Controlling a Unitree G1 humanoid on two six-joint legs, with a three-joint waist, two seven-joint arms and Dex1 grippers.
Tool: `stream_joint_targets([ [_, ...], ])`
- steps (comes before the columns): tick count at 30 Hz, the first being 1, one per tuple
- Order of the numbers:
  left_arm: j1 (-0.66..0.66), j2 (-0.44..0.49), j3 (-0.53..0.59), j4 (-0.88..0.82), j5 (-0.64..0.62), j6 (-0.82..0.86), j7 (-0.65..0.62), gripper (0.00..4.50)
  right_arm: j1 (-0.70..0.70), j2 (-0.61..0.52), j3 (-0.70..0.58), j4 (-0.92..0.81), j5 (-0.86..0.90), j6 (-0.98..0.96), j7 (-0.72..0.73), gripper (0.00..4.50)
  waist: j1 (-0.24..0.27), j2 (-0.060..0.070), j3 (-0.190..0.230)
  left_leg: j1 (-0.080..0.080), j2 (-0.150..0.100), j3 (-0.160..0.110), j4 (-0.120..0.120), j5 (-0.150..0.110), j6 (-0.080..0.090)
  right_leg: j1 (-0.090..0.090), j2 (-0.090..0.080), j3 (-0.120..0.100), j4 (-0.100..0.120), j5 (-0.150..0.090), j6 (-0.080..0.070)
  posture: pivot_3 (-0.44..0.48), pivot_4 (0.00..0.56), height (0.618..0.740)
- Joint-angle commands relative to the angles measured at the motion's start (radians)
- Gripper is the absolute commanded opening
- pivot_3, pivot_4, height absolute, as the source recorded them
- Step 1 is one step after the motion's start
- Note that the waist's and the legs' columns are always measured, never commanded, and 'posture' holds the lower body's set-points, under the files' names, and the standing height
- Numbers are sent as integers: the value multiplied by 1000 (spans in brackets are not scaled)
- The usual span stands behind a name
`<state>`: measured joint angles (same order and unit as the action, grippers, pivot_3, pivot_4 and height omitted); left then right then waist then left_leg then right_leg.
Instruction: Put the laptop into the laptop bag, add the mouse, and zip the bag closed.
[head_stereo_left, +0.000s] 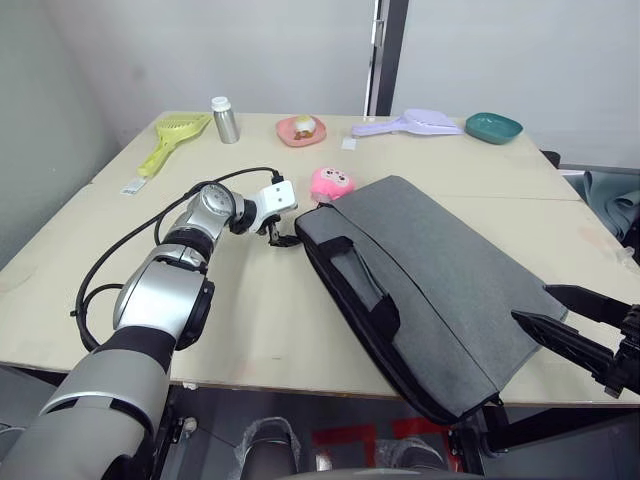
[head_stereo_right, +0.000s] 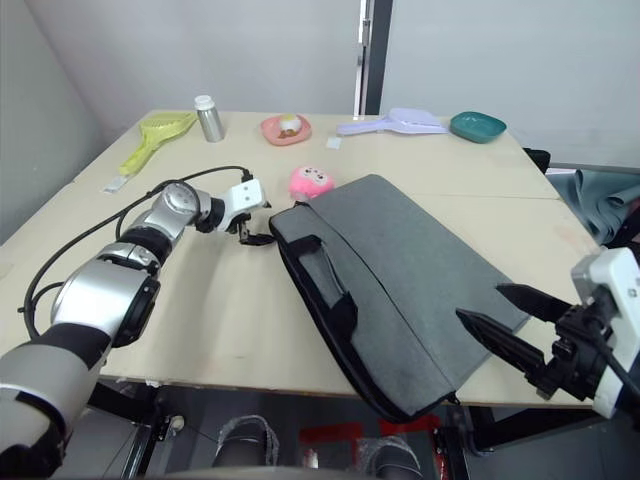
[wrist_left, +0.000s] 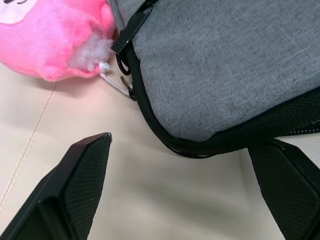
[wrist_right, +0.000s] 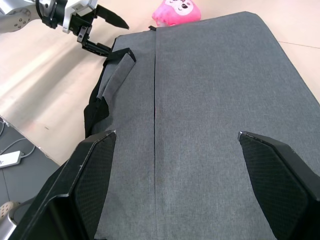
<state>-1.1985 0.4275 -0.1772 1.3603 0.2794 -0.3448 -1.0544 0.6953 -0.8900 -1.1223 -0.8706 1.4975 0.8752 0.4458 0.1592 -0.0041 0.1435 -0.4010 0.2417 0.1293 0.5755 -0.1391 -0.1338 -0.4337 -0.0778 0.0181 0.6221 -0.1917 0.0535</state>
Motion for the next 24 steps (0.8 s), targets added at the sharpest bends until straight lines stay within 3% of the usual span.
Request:
stream_joint_targets([
  [1,-28,8,18,-6,-2,-10,0,3623,4,-3,-4,-8,16,-28,-9,4123,0,0,0,0,0,0,0,0,0,0,0,0,0,0,0,0,150,740],
  [11,-11,17,12,-6,10,-17,-47,57,7,-15,-9,-1,22,-37,-17,4123,1,0,0,0,0,0,0,0,0,0,-1,0,0,0,0,0,150,740],
  [24,8,46,26,-20,-11,-82,-109,22,146,83,108,-44,-32,-23,12,4123,0,0,0,-2,-1,-2,-1,0,0,0,-1,-2,-2,0,1,0,150,740],
])
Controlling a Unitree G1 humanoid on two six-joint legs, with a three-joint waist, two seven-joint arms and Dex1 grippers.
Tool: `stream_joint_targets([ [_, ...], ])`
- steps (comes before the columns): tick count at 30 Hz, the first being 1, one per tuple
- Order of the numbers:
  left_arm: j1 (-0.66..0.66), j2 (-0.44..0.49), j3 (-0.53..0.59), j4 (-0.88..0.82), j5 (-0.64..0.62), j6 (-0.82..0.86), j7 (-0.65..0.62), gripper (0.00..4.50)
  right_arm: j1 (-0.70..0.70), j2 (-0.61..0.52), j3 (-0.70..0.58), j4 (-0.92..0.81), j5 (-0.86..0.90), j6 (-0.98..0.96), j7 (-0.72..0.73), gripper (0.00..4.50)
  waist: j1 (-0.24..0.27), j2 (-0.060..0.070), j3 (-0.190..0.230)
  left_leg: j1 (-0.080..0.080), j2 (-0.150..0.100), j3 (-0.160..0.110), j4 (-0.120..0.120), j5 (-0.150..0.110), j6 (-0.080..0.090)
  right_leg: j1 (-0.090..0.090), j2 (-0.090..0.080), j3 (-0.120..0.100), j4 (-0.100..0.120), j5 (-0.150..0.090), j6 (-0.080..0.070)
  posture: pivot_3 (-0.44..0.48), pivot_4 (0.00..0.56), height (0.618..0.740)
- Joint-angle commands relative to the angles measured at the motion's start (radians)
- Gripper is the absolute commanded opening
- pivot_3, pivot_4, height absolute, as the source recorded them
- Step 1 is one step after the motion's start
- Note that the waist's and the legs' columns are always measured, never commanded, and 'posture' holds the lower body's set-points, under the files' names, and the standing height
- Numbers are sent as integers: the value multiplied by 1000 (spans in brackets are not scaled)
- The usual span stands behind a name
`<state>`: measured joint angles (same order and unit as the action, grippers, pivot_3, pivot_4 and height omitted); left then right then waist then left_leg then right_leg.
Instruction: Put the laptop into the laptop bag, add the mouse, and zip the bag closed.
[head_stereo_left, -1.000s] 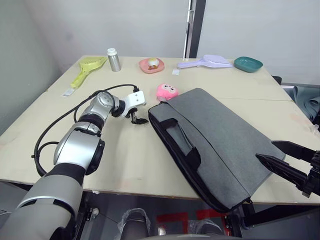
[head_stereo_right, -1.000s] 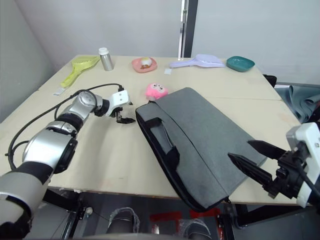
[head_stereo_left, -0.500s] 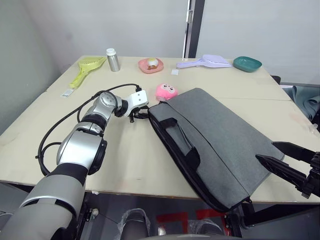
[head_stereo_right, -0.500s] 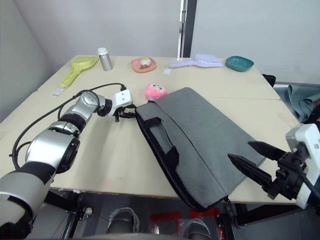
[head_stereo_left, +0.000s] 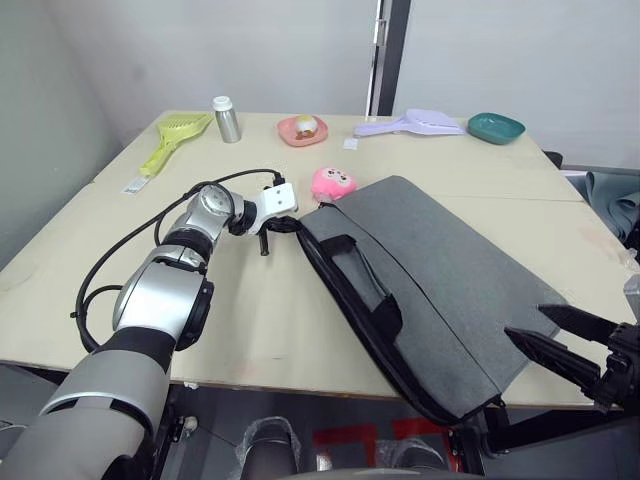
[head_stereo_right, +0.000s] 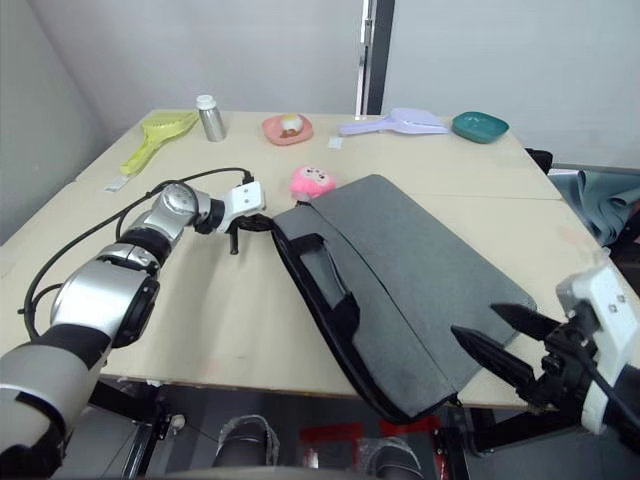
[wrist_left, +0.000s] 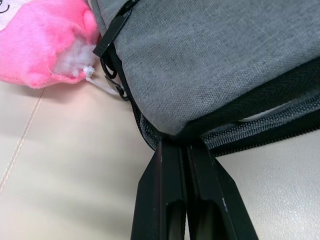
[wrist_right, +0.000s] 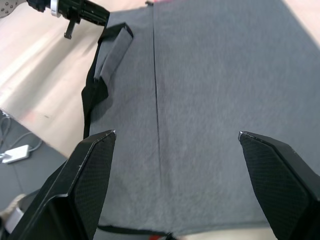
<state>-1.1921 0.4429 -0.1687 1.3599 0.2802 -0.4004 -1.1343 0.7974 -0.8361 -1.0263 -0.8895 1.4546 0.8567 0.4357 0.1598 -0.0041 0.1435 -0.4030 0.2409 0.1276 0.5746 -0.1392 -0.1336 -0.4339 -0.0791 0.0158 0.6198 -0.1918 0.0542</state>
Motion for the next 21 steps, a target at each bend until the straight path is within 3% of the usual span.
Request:
stream_joint_targets([
  [1,3,38,27,-20,-22,-20,-41,22,82,52,22,-26,0,2,38,4123,-1,0,0,0,0,0,-1,0,0,0,0,0,-1,0,0,0,150,740],
  [10,22,70,54,-32,-46,-31,-85,22,286,162,132,-23,19,2,122,4123,-12,0,0,0,0,-1,-3,0,0,0,-1,-4,-3,0,1,0,150,740],
  [15,33,71,64,-44,-68,-47,-110,22,176,197,394,125,11,29,-14,4123,-13,0,0,-1,0,-2,-4,0,0,1,-2,-6,-5,-1,1,0,150,740],
  [21,37,76,63,-53,-72,-60,-128,22,-2,228,529,292,-13,28,-122,4123,-12,1,0,-1,-1,-3,-6,0,0,1,-2,-7,-5,0,0,0,150,740],
])
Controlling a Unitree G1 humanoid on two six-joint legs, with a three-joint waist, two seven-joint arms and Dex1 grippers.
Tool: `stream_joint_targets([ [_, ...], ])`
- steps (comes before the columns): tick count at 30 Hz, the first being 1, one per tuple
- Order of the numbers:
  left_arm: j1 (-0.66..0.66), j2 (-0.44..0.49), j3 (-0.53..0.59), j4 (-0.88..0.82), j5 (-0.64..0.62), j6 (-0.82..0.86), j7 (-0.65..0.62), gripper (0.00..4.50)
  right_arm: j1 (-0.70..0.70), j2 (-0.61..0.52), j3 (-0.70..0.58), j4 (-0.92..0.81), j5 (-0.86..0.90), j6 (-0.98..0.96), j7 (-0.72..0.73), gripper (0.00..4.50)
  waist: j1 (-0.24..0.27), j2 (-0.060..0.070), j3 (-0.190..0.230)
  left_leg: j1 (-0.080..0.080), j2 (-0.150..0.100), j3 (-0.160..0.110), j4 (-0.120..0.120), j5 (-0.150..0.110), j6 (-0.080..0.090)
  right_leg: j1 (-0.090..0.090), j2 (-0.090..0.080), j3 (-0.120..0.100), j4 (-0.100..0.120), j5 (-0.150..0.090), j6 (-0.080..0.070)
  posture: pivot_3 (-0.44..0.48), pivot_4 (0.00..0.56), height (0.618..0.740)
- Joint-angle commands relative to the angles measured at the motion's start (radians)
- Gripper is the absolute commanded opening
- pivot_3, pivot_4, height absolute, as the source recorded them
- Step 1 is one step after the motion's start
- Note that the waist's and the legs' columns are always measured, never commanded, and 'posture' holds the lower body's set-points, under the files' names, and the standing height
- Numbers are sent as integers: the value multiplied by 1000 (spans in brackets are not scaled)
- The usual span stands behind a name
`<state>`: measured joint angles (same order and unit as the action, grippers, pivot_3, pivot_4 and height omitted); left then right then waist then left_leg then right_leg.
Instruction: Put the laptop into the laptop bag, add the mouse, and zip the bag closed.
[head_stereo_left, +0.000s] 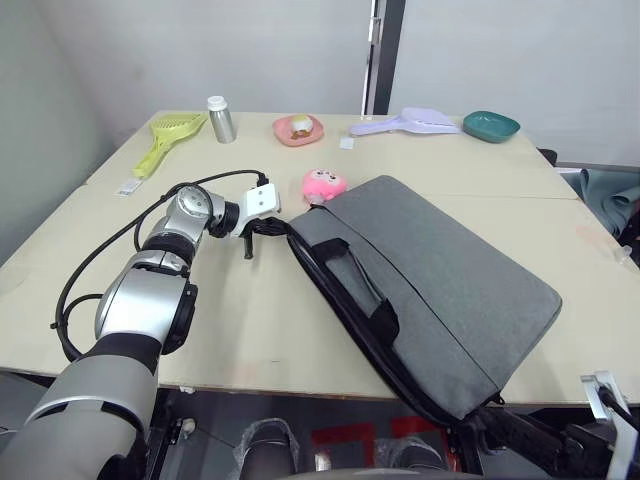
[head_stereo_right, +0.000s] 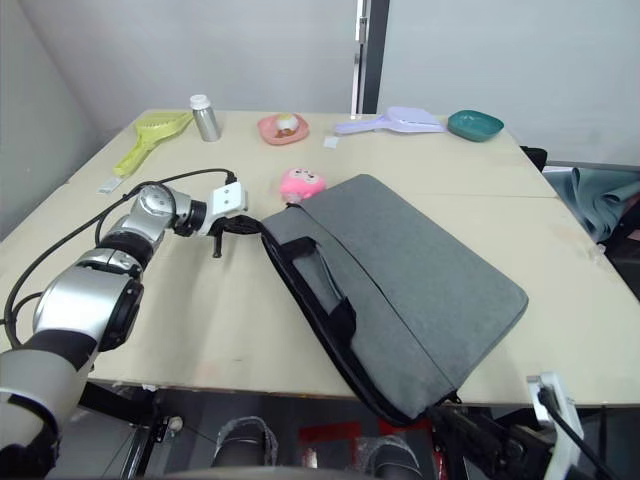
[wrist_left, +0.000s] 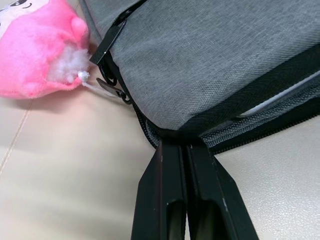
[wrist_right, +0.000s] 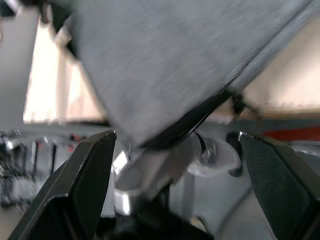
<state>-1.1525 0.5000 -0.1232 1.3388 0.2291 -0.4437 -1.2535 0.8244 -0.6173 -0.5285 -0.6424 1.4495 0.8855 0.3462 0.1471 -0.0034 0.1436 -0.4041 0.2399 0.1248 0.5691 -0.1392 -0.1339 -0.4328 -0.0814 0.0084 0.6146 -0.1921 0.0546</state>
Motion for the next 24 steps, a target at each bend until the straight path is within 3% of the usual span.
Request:
stream_joint_targets([
  [1,-4,20,18,-33,-21,-17,-11,22,-48,12,40,64,-6,1,-41,4123,1,0,0,0,0,0,0,0,0,0,0,0,0,0,0,0,150,740],
  [9,-4,29,22,-37,-27,-18,-23,22,-128,12,91,87,-18,12,-49,4123,-8,0,0,4,0,0,1,0,0,4,0,0,2,1,0,0,150,740],
  [12,2,36,26,-42,-36,-26,-35,0,-145,16,83,116,-32,4,-33,3377,-13,0,0,5,0,0,1,0,0,6,0,0,2,1,-1,0,150,740],
  [22,34,71,39,-65,-75,-32,-61,0,-223,-90,-10,170,-16,23,25,22,-18,0,0,5,-1,0,6,0,0,7,-2,0,3,1,-1,0,150,740],
  [24,44,83,42,-71,-82,-30,-64,0,-264,-131,-32,201,-20,39,23,22,-15,0,0,5,-1,0,6,0,1,7,-2,0,3,1,-1,0,150,740],
])
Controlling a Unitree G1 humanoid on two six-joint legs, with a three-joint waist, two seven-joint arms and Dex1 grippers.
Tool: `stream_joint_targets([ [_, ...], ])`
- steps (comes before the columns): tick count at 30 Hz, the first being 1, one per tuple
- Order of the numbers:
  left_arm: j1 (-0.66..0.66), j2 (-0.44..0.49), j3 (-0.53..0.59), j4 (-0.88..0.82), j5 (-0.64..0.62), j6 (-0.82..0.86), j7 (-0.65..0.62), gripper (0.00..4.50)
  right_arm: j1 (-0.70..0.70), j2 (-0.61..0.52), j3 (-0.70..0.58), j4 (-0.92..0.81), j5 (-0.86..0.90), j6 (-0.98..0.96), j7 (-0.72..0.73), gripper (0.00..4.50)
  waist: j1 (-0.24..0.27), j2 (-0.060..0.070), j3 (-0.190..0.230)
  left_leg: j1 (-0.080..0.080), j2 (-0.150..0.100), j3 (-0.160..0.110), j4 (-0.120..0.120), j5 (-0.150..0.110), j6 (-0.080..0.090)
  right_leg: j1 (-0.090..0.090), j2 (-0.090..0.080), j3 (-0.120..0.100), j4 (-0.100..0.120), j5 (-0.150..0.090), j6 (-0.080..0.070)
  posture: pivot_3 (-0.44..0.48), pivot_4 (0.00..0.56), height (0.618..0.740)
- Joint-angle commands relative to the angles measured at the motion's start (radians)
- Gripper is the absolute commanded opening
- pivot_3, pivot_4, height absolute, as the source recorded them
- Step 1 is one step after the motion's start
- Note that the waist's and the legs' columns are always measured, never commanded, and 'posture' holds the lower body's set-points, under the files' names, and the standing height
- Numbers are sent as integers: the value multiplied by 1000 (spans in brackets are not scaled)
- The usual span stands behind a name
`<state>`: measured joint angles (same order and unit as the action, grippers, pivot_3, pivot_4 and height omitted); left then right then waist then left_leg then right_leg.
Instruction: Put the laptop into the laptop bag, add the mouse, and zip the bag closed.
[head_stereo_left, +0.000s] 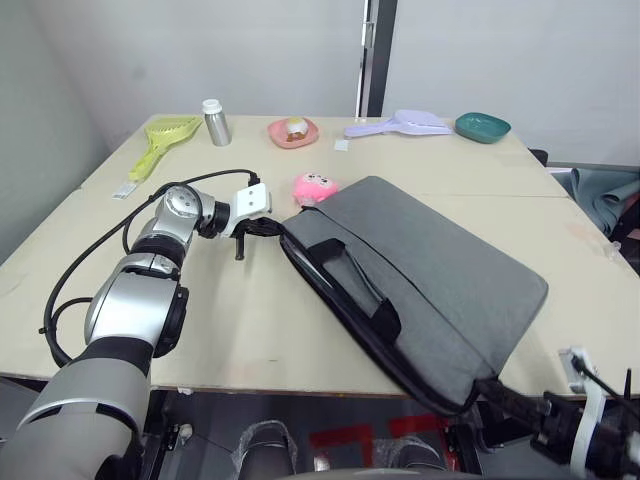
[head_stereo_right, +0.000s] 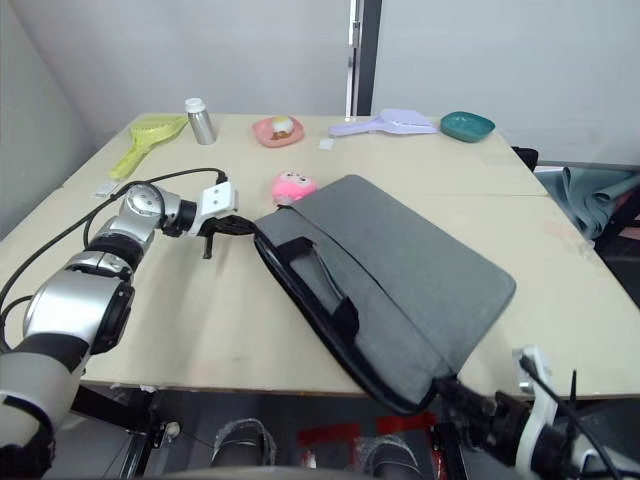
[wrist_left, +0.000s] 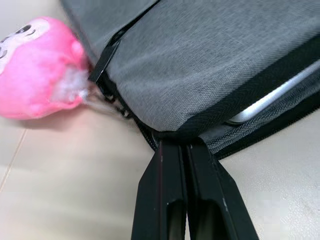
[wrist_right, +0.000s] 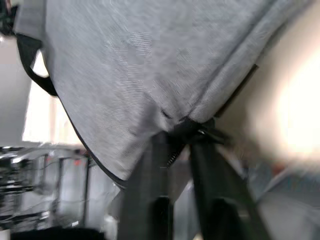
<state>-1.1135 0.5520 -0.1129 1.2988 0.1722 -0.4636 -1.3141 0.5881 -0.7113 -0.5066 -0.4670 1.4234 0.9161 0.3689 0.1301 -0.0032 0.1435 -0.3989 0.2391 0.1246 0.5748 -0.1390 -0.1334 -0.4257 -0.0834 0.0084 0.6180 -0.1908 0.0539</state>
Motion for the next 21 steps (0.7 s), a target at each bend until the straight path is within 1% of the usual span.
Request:
stream_joint_targets([
  [1,10,39,34,-34,-31,-8,-7,0,-49,-63,-69,43,1,15,13,22,4,0,0,0,0,0,0,0,0,0,0,0,0,0,0,0,150,740],
  [4,27,60,48,-50,-51,3,-34,0,-122,-139,-103,99,-12,33,51,22,6,0,0,-1,0,0,0,0,0,0,0,-1,0,0,0,0,150,740],
  [6,37,69,52,-61,-62,12,-57,0,-161,-170,-102,125,-28,44,67,22,8,0,0,-1,0,0,1,0,1,0,0,-1,0,0,0,0,150,740],
  [8,63,93,51,-93,-78,45,-121,0,-240,-214,-60,166,-72,55,87,22,9,1,0,-1,0,0,0,0,1,0,0,-1,0,0,0,0,150,740],
  [10,105,126,42,-153,-96,90,-205,0,-346,-255,6,217,-128,69,115,22,-3,1,0,-1,0,0,0,0,1,0,0,0,0,0,0,0,150,740],
  [12,163,166,32,-246,-110,129,-260,0,-443,-286,72,266,-188,75,167,22,-13,2,0,-1,0,1,0,0,1,-1,0,0,1,0,-1,0,150,740],
  [15,251,212,51,-423,-166,231,-292,0,-562,-318,171,335,-289,73,258,22,-18,2,1,-1,1,0,0,0,1,-2,1,-1,3,-1,-2,0,150,740],
  [18,369,261,80,-662,-246,386,-291,0,-690,-335,285,433,-410,48,359,22,-22,3,1,-2,2,0,0,0,1,-2,1,-3,3,-2,-4,0,150,740],
  [21,501,315,103,-889,-303,520,-260,0,-797,-336,394,518,-537,0,467,22,-24,3,1,-2,1,0,0,0,1,-3,1,-3,4,-3,-5,0,150,740],
])
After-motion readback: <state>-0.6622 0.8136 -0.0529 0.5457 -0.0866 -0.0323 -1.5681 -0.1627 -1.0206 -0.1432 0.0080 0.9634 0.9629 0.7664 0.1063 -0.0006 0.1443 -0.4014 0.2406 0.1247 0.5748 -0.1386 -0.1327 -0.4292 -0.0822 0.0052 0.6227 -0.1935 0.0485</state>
